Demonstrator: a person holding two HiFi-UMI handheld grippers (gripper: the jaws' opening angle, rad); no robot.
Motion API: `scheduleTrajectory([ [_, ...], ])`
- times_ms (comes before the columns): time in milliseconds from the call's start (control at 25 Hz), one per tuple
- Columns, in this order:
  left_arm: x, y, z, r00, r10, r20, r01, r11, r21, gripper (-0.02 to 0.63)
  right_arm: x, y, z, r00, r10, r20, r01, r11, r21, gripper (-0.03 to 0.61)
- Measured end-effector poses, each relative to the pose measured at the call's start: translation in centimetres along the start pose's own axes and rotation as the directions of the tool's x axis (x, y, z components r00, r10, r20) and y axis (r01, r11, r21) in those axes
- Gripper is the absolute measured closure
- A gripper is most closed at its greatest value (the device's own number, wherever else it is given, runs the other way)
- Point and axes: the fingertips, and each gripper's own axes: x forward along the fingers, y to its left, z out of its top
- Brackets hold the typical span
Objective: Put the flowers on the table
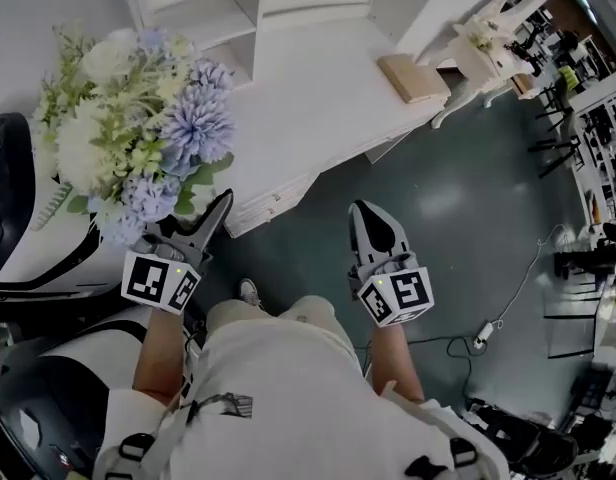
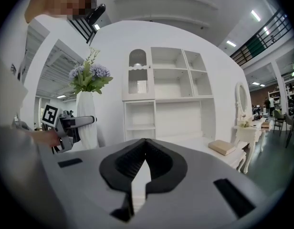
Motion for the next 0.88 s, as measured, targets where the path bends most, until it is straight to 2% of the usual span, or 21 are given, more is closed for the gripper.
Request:
scheduleTrajectory([
  [120, 2.9, -0.2, -0.7, 1.000, -0.013, -0.002, 0.013, 1.000, -0.014, 0.224, 0.7, -2.6, -0.8, 1.000, -0.023, -0.019, 0.023, 1.000, 0.018, 0.569],
  [240, 3.6, -0.5, -1.0, 1.000, -0.017, -0.010, 0.017, 1.000, -0.019, 0.224, 1.1, -2.9, -1.1, 1.000, -0.019, -0.023, 0.019, 0.999, 0.032, 0.569],
  [400, 4.9, 0.3, -1.3, 1.000, 0.009, -0.019, -0.009, 1.000, -0.004, 0.224, 3.5, -2.8, -0.3, 0.999, 0.037, -0.010, -0.036, 0.999, 0.028, 0.569],
  [520, 7.5, 0.2, -2.1, 0.999, 0.039, -0.032, -0.039, 0.999, -0.012, 0.224, 5.6, -5.0, 0.5, 0.997, 0.082, -0.014, -0.082, 0.997, 0.018, 0.569],
  [640, 12.2, 0.6, -5.2, 0.997, 0.067, -0.045, -0.068, 0.998, -0.015, 0.224, 9.0, -9.1, -0.3, 0.993, 0.112, -0.033, -0.111, 0.994, 0.005, 0.569],
  [760, 18.2, 1.5, -10.8, 0.994, 0.094, -0.048, -0.095, 0.995, -0.030, 0.224, 13.1, -14.4, -2.8, 0.990, 0.131, -0.061, -0.132, 0.991, -0.018, 0.569],
  [880, 20.3, 2.0, -12.9, 0.992, 0.110, -0.058, -0.112, 0.993, -0.027, 0.224, 14.2, -15.8, -3.5, 0.986, 0.141, -0.094, -0.144, 0.989, -0.024, 0.569],
])
